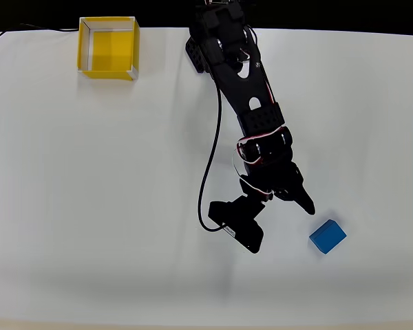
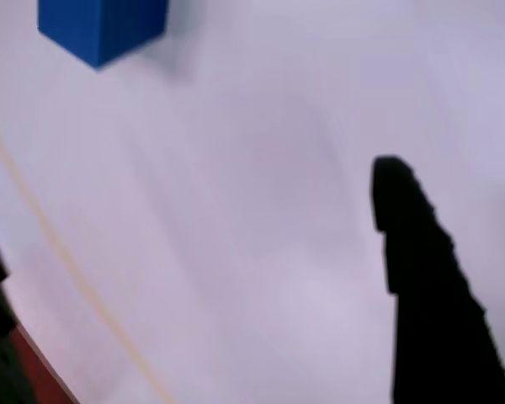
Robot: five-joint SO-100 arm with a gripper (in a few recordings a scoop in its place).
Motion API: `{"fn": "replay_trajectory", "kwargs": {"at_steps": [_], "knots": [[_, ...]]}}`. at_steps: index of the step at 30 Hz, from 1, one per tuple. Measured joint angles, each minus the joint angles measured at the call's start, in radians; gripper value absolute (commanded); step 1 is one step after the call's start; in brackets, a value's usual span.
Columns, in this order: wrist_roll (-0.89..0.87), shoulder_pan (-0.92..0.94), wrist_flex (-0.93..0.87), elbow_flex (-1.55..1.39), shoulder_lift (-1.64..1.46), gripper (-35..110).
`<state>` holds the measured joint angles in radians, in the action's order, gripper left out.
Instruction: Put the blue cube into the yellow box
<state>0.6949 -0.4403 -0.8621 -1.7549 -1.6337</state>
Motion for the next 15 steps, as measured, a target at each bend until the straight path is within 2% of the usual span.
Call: {"fn": "replay_trajectory", "kwargs": {"at_steps": [15], "knots": [[-0.164,-0.112,-0.043,0.558,0.515,70]]}}
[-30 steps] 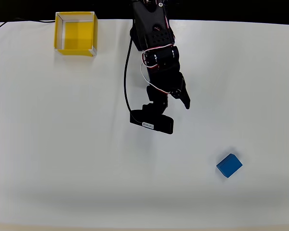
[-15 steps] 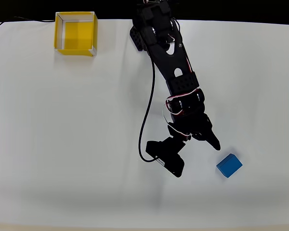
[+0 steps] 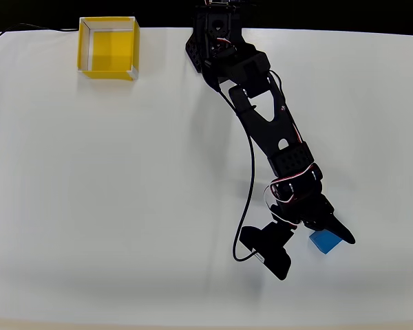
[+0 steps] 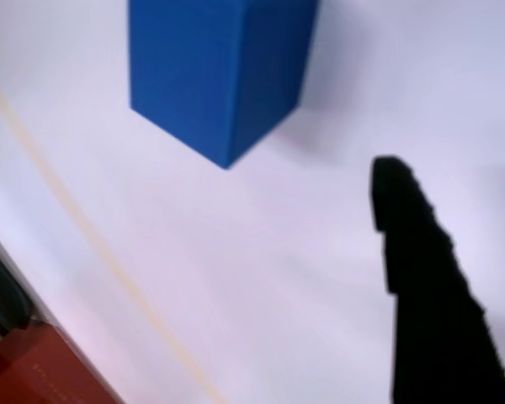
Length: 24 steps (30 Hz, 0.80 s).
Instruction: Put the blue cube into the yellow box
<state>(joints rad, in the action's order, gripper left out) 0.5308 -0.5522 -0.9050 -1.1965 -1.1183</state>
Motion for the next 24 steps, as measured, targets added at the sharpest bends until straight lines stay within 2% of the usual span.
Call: {"fn": "replay_trajectory", "kwargs": {"at_steps": [14,24], "knots": [[-0.199,-0.012,-0.035,0.291,0.264,70],[-0.215,-0.017,-0.052,0.437,0.420,64]]}}
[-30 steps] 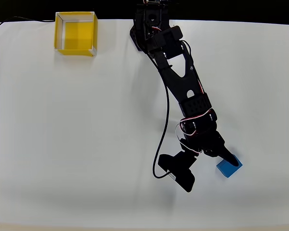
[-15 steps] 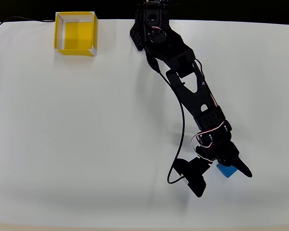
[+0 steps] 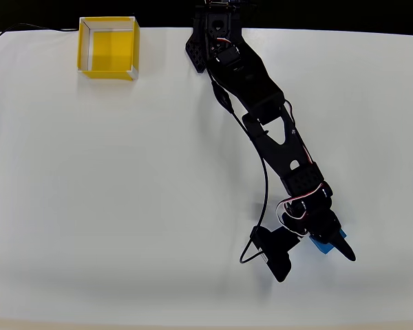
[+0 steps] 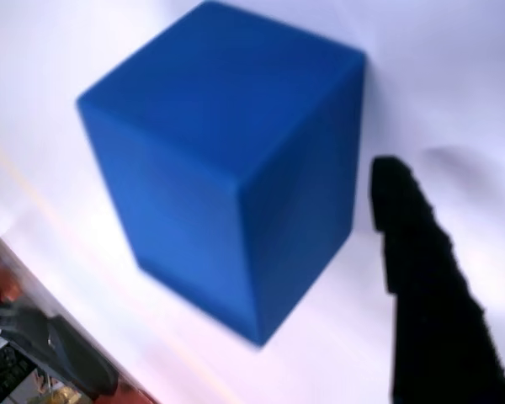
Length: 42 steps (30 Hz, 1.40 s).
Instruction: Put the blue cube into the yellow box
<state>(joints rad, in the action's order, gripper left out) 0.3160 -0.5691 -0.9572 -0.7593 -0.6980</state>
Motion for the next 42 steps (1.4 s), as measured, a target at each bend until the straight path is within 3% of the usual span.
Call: {"fn": "replay_trajectory", "kwargs": {"at_steps": [42], "knots": [[0.072,0.002,0.103,0.052,0.069,24]]}}
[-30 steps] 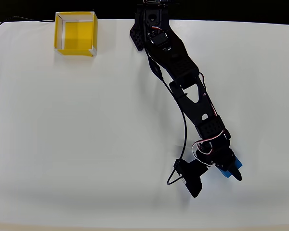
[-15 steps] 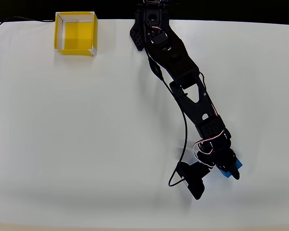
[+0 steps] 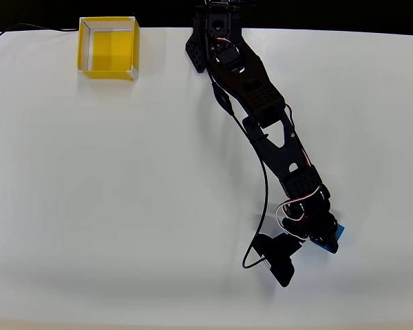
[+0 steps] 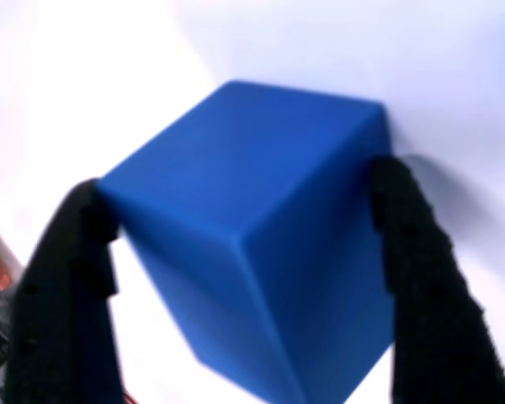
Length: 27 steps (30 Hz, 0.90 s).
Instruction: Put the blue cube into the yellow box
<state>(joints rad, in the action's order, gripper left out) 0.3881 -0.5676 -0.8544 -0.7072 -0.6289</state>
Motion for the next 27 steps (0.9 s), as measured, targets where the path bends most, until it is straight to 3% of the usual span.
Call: {"fn": "replay_trajectory", "kwargs": {"at_steps": [27], "knots": [[0.212,-0.028,0.031,0.020,-0.005,18]]}}
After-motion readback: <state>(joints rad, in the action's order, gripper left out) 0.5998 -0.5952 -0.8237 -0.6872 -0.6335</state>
